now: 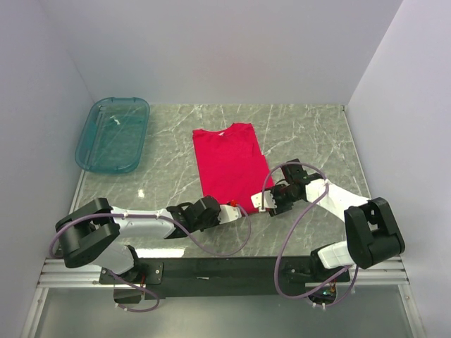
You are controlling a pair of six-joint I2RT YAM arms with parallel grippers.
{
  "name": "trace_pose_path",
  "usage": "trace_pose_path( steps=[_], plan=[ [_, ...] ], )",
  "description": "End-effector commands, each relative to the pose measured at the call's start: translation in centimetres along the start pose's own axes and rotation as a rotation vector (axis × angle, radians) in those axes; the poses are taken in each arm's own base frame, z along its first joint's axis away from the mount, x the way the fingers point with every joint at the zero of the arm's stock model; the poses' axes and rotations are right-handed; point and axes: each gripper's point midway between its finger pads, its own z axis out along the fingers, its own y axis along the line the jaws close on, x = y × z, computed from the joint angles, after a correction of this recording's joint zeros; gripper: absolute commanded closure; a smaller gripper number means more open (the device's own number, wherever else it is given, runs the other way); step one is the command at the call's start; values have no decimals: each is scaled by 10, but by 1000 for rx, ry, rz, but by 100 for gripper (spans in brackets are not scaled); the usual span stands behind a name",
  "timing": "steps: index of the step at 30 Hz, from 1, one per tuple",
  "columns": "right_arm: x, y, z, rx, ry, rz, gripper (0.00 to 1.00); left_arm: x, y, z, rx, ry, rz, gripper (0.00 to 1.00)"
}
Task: Fold and stack the t-shirts
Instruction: Fold the tshirt
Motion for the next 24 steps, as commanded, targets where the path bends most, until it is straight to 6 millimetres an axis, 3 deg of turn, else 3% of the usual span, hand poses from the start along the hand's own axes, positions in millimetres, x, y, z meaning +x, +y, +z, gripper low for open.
trace_pose_path(
  steps=[1, 3, 6, 10, 14, 19, 21, 22, 24],
  plan=[
    [6, -8, -1, 15, 38, -8, 44, -6, -3, -2, 5, -31, -17, 99],
    [14, -5, 2, 4, 71, -7, 48, -6, -4, -1, 9, -29, -16, 99],
    [15, -5, 4, 14, 72, -4, 61, -6, -6, -2, 18, -37, -12, 100],
    [11, 2, 2, -5, 65, -3, 100, -9, -17, -5, 77, -68, 1, 100],
    [-4, 27, -15, -85, 27, 17, 100, -14, -37, -18, 193, -90, 10, 100],
    [-28, 78, -44, -173, -25, 39, 100, -19, -81, -53, 407, -117, 106, 100],
    [-43, 87, -51, -167, -85, 51, 100, -32, -82, -68, 446, -152, 97, 100],
    [-49, 92, -57, -158, -98, 55, 100, -29, -88, -74, 488, -142, 103, 100],
    [-58, 84, -62, -108, -131, 111, 100, -33, -85, -81, 487, -164, 111, 100]
  ],
)
